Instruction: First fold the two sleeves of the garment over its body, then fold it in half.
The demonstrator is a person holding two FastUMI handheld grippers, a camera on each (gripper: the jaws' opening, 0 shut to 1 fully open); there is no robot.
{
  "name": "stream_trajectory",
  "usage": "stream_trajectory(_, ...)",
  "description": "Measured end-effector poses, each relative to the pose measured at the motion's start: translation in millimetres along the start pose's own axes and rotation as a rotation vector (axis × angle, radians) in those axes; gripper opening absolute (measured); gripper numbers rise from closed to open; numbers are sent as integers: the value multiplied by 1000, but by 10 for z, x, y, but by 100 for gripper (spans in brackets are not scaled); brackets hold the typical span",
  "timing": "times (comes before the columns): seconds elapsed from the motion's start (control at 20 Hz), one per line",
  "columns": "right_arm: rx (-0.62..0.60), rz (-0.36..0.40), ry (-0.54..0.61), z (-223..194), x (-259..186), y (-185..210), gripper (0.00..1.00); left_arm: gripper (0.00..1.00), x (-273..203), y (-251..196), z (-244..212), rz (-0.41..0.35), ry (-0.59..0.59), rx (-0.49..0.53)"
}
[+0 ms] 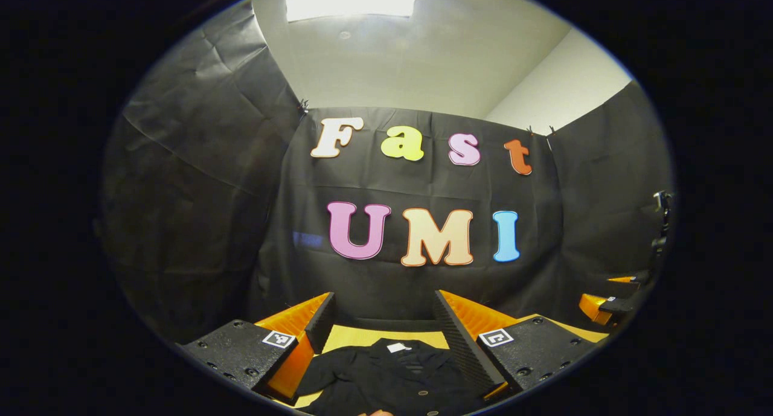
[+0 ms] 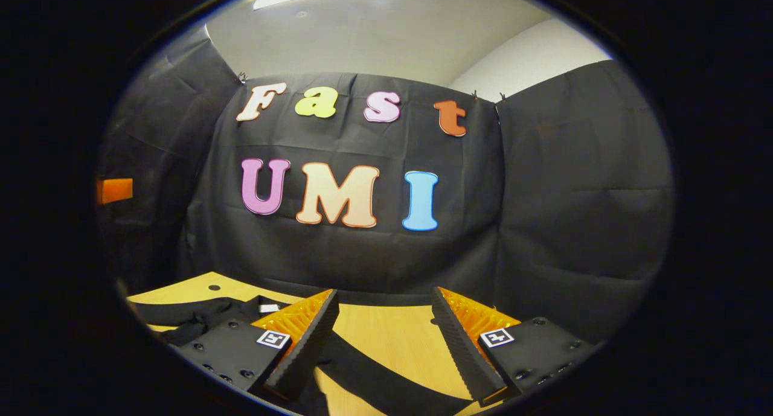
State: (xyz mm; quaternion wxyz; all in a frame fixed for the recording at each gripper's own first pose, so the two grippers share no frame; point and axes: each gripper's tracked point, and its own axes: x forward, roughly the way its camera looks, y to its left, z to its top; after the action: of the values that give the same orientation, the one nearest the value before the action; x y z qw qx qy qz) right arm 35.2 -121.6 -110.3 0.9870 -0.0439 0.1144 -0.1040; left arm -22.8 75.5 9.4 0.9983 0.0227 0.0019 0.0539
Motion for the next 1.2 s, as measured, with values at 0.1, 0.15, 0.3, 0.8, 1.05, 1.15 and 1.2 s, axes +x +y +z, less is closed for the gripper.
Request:
stream_trajectory(0.1, -8, -14, 34, -164, 60, -137, 98, 94, 23, -74, -4, -7, -2, 7)
stream_trajectory(0.15, -9, -21, 56, -253, 98, -211, 96, 94, 26, -109, -5, -11, 0, 11)
stream_trajectory(0.3, -7, -42, 144, -650, 187, -447, 98, 94, 28, -183, -2, -12, -1, 23)
stream_trajectory(0.8, -19, -28, 400, -1798, 299, -893, 98, 94, 16, -458, -30, 21, 8, 49)
stream_trajectory(1.05, 14, -2, 580, -2388, 275, -1007, 98, 94, -17, -579, -71, 43, 13, 59)
stream_trajectory(1.15, 22, 9, 643, -2578, 250, -1035, 99, 94, -44, -623, -124, 54, 23, 58)
stream_trajectory(1.2, 25, 18, 667, -2662, 219, -1036, 99, 95, -71, -634, -138, 60, 26, 59)
